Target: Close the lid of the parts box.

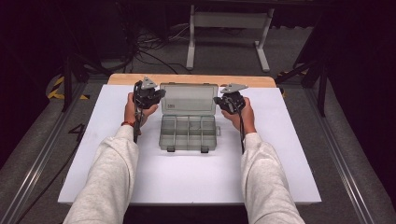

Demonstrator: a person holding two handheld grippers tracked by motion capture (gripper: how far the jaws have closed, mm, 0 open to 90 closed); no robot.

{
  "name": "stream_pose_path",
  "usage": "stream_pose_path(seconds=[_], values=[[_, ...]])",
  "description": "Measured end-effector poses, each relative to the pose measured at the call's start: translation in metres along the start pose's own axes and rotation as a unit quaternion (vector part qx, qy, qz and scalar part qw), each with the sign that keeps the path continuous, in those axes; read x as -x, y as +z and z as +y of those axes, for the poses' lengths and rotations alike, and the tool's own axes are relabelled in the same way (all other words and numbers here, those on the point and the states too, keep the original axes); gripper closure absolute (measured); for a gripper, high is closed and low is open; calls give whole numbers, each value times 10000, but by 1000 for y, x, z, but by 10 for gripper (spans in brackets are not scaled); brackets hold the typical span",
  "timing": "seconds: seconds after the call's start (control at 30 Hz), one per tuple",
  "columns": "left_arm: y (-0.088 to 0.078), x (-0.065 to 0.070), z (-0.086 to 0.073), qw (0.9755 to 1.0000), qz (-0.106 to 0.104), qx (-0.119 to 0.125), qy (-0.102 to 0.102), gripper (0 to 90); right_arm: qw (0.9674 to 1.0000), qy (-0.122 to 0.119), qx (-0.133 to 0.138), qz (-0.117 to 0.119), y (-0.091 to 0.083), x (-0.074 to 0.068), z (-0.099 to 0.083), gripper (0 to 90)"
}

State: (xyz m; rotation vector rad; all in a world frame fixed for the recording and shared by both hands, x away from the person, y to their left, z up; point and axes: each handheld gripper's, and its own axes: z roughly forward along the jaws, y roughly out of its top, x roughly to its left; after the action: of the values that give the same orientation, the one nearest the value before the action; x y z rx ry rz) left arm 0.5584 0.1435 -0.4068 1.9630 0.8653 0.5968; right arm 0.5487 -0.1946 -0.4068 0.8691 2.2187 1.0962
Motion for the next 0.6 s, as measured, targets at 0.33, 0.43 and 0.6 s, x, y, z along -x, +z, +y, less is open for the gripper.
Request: stream_pose_path(seconds=[0.33,0.43,0.6], values=[[-13,3,6,9999,-56,142,-38,840,9998,-62,168,84,-9,-3,3,900],[-16,5,6,9999,-62,133,3,840,9997,-70,209,94,-11,-5,3,900],[-20,9,5,9998,-148,98,52,842,9997,-77,219,110,-15,-7,2,900]])
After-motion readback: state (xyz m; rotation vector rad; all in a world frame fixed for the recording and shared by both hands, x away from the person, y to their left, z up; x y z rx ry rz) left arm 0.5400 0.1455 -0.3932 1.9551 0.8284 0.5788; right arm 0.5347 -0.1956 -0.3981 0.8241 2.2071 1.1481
